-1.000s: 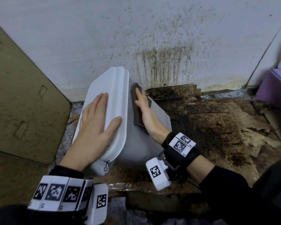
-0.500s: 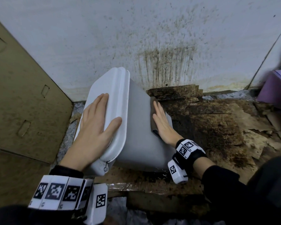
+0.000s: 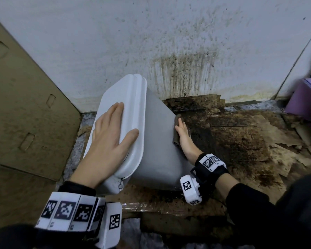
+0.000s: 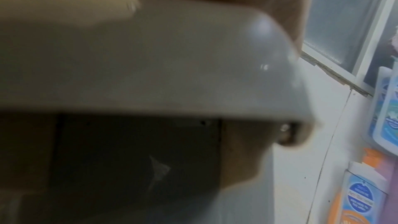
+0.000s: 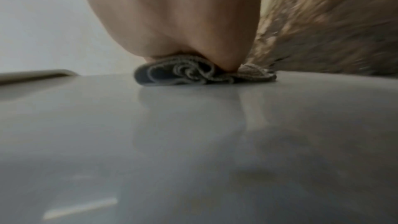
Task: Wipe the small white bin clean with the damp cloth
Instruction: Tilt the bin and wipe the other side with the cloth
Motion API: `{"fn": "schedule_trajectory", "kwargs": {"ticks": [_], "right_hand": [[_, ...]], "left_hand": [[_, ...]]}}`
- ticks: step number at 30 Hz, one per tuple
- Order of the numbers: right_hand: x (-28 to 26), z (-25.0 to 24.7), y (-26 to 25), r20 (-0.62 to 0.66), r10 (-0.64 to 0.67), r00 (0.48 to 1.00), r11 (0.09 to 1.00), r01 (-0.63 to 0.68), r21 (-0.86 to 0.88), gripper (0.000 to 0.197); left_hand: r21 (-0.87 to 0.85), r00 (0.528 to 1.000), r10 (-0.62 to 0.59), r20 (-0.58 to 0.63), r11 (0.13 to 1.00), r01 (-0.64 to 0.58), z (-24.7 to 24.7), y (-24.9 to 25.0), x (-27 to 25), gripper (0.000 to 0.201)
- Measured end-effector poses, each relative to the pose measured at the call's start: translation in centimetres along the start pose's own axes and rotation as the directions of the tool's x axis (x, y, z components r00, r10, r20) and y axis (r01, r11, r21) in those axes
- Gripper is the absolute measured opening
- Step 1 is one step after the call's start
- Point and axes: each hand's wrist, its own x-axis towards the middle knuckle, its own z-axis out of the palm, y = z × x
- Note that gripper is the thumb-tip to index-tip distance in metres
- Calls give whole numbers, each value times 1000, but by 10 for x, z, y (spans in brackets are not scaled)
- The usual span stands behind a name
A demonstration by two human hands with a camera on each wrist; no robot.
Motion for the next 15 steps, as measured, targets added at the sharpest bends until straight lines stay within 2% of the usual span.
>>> {"fn": "schedule_trajectory", "kwargs": {"ticks": [4, 8, 9, 12, 15], "right_hand": [[-7, 18, -54, 79, -153, 985, 983, 144, 110, 55], [-6, 29, -86, 202, -323, 924, 939, 286, 192, 65], [-4, 29, -85, 219, -362, 906, 930, 333, 157, 65], [3, 20, -65, 256, -475, 842, 848, 516, -124, 59], [12, 7, -33, 252, -464, 849, 805, 523, -280, 57]], "left_hand": [[11, 1000, 9, -5, 1000, -9, 1, 2, 0, 90], [19, 1000, 7, 2, 1000, -7, 1, 2, 0, 90], [18, 1000, 7, -1, 1000, -7, 2, 2, 0, 89], [13, 1000, 11, -2, 1000, -11, 2, 0, 0, 88], [-2, 1000, 6, -2, 1000, -6, 1, -3, 0, 88]]}}
